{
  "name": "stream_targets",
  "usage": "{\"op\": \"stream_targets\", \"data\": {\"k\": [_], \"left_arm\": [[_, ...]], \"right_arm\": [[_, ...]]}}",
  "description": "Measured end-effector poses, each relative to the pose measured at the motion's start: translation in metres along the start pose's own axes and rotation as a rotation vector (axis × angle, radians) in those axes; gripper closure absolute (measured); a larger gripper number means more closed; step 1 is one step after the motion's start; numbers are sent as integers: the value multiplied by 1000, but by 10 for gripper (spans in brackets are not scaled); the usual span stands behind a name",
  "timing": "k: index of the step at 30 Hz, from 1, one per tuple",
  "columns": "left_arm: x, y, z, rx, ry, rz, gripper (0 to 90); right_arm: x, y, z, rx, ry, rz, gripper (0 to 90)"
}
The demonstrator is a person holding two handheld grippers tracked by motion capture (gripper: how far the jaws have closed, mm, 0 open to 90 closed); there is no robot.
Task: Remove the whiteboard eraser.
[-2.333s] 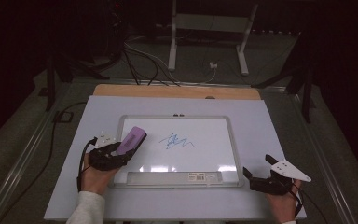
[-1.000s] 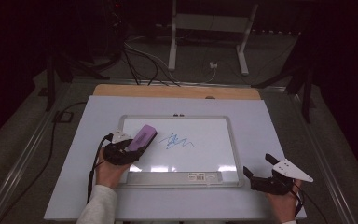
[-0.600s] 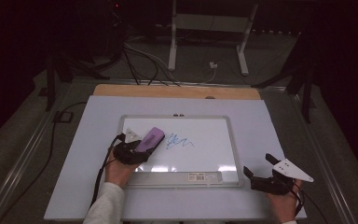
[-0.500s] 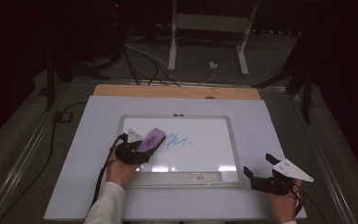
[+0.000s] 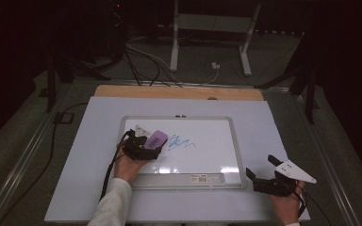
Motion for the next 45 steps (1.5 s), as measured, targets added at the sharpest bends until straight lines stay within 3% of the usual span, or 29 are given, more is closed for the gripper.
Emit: {"op": "stream_targets", "data": {"k": [9,20,28,33,38,41,45], "left_arm": [[0,-11,3,36,25,12,408],[13,-13,10,63,78,92,417],[-7,-16,12,64,20,87,417],[-21,-15,13,84,-55,77,418],[-9,-16,17,99,-41,145,418],[-1,-15,17,99,-11,155,418],[-9,-15,17,101,-29,161,418]], "right_arm": [[-1,0,0,-1,-3,0,0],[0,0,0,4,-1,4,0],[0,-1,0,5,4,6,0],[0,-1,0,6,3,5,0],[0,-1,0,5,1,2,0],[0,-1,-1,6,0,3,0],[1,-2,0,7,3,6,0]]}}
Point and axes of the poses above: each handheld gripper's, and its own axes: y roughly backward along the jaws, z roughly out of its top, x roughly to its left, the point moved 1 cm from there along -y, roughly forward along the jaws, and after that the axes turned 3 degrees about z, right-handed, at the moved point
